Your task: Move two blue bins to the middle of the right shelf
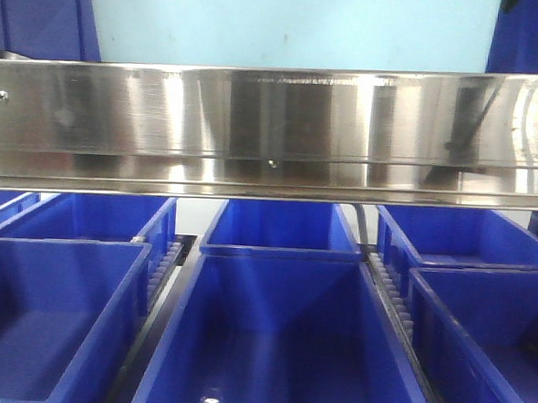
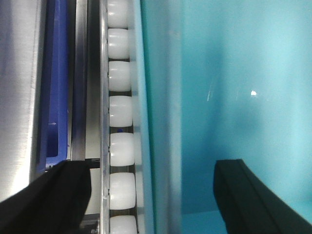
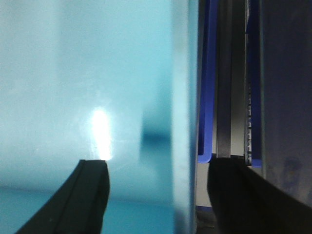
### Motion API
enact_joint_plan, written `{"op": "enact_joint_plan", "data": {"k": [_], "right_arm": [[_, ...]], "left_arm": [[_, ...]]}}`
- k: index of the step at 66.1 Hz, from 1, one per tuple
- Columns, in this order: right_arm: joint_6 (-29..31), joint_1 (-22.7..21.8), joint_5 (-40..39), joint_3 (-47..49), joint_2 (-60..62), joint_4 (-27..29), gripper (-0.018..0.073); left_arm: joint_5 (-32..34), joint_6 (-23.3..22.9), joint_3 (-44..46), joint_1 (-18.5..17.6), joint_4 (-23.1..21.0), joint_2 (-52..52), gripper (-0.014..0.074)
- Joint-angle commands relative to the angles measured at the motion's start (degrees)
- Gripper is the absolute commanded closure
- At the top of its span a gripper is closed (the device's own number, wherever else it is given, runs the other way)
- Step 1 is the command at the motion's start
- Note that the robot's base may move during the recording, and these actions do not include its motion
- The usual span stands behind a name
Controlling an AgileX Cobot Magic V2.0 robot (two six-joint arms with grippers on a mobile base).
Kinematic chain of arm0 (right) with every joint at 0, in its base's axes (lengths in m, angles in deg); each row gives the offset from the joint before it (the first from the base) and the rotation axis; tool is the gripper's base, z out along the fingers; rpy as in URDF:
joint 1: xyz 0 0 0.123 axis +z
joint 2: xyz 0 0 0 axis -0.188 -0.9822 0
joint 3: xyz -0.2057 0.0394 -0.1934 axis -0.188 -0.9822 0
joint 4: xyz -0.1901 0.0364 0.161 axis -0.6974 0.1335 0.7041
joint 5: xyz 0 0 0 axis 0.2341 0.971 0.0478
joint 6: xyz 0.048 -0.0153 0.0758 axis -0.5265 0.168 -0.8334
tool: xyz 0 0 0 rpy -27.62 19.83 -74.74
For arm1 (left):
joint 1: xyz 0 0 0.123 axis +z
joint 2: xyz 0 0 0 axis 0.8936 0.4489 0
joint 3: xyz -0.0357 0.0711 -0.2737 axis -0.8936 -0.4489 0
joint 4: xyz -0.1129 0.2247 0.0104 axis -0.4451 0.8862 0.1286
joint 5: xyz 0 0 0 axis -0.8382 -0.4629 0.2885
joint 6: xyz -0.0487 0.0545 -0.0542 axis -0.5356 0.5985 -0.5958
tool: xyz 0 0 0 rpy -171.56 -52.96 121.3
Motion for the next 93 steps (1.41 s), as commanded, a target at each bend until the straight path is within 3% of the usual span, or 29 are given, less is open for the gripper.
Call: {"op": "enact_joint_plan", "data": {"k": [1,17,32,58,93], "right_arm": [[0.53,-0.08,-0.49,-0.18,0.30,0.12,0.0230],[0.53,-0.08,-0.49,-0.18,0.96,0.02,0.0230],[0.53,-0.08,-0.49,-0.18,3.50,0.02,0.0230],[0.53,-0.08,-0.49,-0.68,3.94,-0.32,0.0230],[0.53,-0.08,-0.49,-2.36,3.94,-0.32,0.0230]], "left_arm": [[0.31,0.26,0.56,-0.20,-0.11,-0.27,0.0176],[0.31,0.26,0.56,-0.20,-0.32,-0.38,0.0176],[0.31,0.82,1.28,-0.20,-3.15,-1.52,0.0176],[0.31,0.83,1.18,-0.28,-1.57,-1.81,0.0176],[0.31,1.05,-3.54,-0.28,-3.03,-1.60,0.0176]]}}
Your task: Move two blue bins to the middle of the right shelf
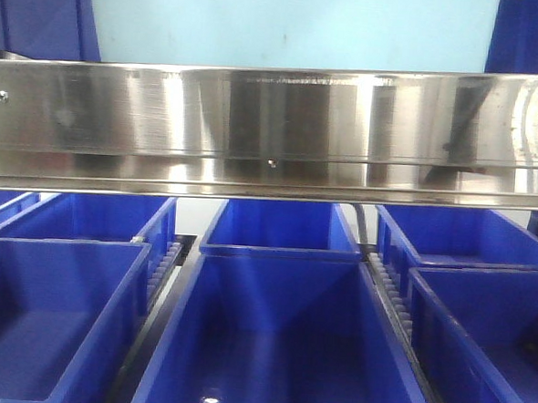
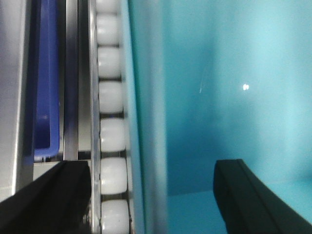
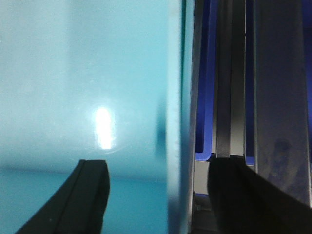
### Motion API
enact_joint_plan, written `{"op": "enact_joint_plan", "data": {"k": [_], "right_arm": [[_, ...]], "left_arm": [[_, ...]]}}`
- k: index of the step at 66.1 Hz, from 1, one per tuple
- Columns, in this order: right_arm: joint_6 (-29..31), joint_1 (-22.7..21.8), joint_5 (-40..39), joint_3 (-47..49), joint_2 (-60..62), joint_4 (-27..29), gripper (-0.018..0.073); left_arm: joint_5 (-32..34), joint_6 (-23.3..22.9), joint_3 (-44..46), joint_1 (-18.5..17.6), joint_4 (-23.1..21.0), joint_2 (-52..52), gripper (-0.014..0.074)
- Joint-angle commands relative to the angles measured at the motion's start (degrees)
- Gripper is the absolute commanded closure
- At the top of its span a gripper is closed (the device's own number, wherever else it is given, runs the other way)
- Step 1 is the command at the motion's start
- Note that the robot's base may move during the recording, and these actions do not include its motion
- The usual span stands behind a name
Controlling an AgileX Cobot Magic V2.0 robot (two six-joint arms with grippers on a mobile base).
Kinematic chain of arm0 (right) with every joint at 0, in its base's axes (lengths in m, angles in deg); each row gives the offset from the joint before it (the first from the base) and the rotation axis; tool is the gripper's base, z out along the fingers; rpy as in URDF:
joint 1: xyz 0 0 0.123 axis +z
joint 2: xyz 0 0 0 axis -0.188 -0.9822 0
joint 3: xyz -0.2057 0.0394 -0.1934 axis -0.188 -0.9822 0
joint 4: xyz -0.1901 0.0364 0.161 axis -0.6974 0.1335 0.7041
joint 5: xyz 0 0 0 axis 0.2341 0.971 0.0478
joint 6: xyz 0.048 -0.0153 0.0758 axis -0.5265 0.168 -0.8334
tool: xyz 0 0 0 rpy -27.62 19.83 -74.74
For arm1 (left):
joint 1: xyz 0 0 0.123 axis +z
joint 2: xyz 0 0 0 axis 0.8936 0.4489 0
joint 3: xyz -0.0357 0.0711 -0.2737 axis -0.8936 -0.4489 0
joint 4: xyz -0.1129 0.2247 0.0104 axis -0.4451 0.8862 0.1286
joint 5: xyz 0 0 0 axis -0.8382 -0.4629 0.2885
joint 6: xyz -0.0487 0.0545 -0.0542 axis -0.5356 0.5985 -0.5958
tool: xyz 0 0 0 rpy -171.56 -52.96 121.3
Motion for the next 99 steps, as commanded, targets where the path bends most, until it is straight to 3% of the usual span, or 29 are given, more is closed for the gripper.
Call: {"op": "enact_joint_plan", "data": {"k": [1,29,41,46,58,63,99], "right_arm": [[0.44,-0.08,-0.49,-0.19,0.67,-0.45,0.0230],[0.44,-0.08,-0.49,-0.19,0.67,-0.45,0.0230],[0.44,-0.08,-0.49,-0.17,0.67,-0.45,0.0244],[0.44,-0.08,-0.49,-0.17,0.67,-0.45,0.0319],[0.44,-0.08,-0.49,-0.17,0.67,-0.45,0.0725],[0.44,-0.08,-0.49,-0.17,0.67,-0.45,0.0722],[2.97,0.02,-0.49,-0.17,0.67,-0.32,0.0722]], "left_arm": [[0.24,0.02,-0.94,-0.15,-0.80,-0.23,0.0176],[0.24,0.02,-0.94,-0.15,-0.89,-0.42,0.0178],[0.24,0.02,-0.94,-0.15,-0.89,-0.42,0.0251],[0.24,0.02,-0.94,-0.15,-1.16,-0.42,0.0325],[0.24,1.57,-0.94,-0.15,-3.25,-0.42,0.0599],[0.24,1.57,-0.94,-0.15,-3.25,-0.42,0.0704],[0.24,3.02,-0.94,-0.15,-3.25,-0.42,0.0707]]}}
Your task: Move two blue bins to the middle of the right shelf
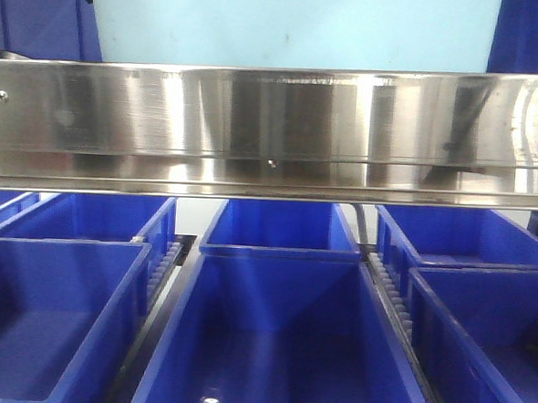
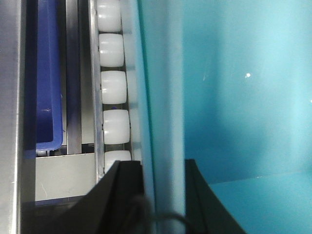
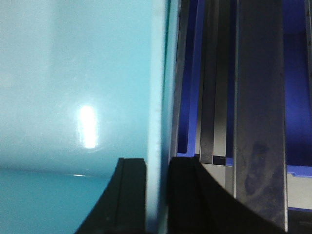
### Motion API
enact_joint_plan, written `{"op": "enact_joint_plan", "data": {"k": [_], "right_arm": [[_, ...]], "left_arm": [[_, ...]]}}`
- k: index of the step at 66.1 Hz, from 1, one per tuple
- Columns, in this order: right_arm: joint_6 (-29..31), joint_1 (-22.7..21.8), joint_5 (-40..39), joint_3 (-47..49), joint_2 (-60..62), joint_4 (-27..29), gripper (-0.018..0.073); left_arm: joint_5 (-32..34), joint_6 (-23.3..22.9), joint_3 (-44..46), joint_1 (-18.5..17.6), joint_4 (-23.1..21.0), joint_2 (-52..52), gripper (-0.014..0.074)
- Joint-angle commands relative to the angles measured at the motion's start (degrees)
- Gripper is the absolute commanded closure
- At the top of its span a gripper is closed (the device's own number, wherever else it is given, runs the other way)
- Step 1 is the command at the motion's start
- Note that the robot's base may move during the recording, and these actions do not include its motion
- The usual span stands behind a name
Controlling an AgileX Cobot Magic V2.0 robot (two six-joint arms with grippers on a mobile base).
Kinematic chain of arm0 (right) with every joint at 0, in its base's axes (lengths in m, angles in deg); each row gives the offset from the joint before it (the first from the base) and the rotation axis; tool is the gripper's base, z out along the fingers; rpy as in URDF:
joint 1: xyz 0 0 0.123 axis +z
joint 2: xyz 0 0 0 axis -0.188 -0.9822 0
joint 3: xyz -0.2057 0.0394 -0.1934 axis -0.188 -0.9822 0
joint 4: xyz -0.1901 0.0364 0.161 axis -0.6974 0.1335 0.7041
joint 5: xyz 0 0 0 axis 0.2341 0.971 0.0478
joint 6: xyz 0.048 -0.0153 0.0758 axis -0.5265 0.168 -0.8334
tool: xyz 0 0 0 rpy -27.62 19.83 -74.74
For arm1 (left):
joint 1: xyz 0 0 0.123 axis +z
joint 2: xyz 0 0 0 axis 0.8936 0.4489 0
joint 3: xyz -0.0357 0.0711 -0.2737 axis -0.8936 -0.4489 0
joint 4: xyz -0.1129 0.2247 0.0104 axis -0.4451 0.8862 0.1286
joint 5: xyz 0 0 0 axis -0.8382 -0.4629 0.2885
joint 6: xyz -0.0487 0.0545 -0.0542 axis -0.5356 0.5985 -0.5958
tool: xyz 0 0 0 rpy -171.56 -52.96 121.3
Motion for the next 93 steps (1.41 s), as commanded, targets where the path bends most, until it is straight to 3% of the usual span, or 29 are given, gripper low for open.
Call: {"op": "enact_joint_plan", "data": {"k": [1,20,28,48,74,93], "right_arm": [[1.00,0.02,-1.20,-0.09,0.67,1.87,0.0722],[2.03,0.12,-1.20,1.01,2.30,2.17,0.0722],[3.95,0.12,-1.20,5.45,2.30,2.37,0.0722],[5.92,0.12,-1.20,16.22,2.30,2.37,0.0722],[8.73,0.12,-6.53,22.77,2.30,2.37,0.0722],[8.73,0.12,-9.58,22.77,2.30,2.37,0.0722]], "left_arm": [[0.89,1.09,0.01,-0.15,-2.05,-0.42,0.0707],[0.89,2.65,6.47,-0.15,-2.19,-0.42,0.0707],[0.89,4.60,10.21,-0.15,-3.84,-0.42,0.0707],[0.89,5.95,20.74,-0.15,-3.23,-0.42,0.0707],[3.15,6.06,27.87,-0.15,5.90,-0.42,0.0707],[4.69,6.06,27.87,-0.15,7.54,-0.42,0.0707]]}}
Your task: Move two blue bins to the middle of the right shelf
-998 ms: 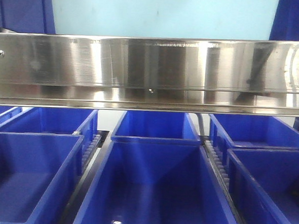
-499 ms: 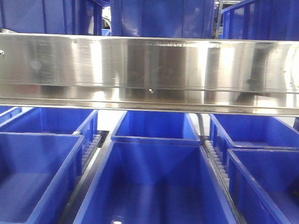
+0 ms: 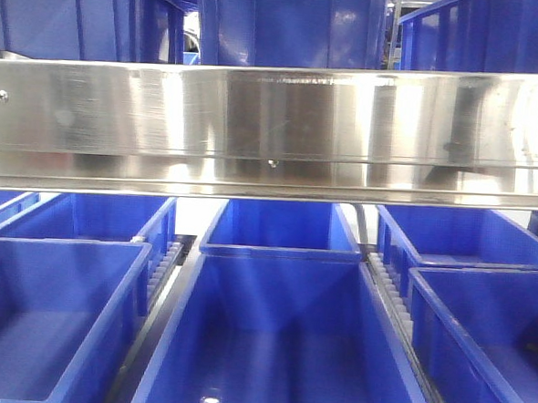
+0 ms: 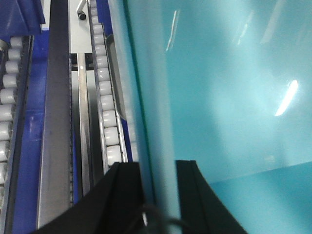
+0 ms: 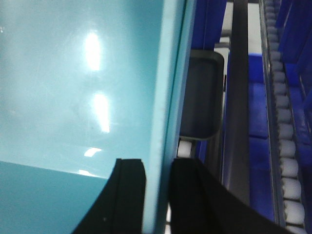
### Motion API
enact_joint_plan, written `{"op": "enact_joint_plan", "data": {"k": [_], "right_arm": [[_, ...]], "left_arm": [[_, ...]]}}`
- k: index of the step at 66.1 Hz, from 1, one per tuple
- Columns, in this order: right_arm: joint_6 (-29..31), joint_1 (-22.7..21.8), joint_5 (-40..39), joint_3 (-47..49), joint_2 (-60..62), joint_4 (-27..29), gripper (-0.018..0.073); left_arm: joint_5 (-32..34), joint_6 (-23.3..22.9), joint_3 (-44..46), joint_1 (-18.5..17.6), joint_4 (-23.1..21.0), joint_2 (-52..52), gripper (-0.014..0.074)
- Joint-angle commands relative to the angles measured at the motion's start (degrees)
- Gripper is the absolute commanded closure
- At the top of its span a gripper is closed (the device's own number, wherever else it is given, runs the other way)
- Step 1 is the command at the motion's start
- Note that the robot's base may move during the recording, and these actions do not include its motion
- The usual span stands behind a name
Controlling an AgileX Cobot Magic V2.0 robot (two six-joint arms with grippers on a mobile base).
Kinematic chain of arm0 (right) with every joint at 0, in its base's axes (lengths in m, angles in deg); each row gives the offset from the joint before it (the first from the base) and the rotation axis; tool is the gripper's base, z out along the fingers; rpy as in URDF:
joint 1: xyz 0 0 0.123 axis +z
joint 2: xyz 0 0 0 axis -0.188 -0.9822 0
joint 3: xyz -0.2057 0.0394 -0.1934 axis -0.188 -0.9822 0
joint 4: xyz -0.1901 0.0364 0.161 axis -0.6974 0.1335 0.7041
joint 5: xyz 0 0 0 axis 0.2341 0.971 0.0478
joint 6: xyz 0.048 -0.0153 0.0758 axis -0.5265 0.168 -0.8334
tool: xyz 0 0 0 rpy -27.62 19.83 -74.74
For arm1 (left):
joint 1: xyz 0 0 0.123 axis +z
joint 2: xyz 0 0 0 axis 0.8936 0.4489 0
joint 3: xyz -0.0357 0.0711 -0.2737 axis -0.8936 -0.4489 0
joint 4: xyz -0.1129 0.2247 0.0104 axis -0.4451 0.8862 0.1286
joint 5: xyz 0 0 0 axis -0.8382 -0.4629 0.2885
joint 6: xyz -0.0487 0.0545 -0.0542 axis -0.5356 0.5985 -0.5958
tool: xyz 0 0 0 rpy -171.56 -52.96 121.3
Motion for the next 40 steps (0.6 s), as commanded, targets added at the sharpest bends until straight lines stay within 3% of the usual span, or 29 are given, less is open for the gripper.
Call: {"op": "enact_joint_plan", "data": {"k": [1,40], "right_arm": [[1.52,0.14,-5.52,1.14,1.34,2.72,0.0722],[1.52,0.14,-5.91,1.14,0.87,2.72,0.0722]], "left_arm": [[6.75,1.40,1.01,-0.26,0.60,-0.97,0.0707],[9.24,1.40,1.01,-0.26,0.97,-0.97,0.0707]]}}
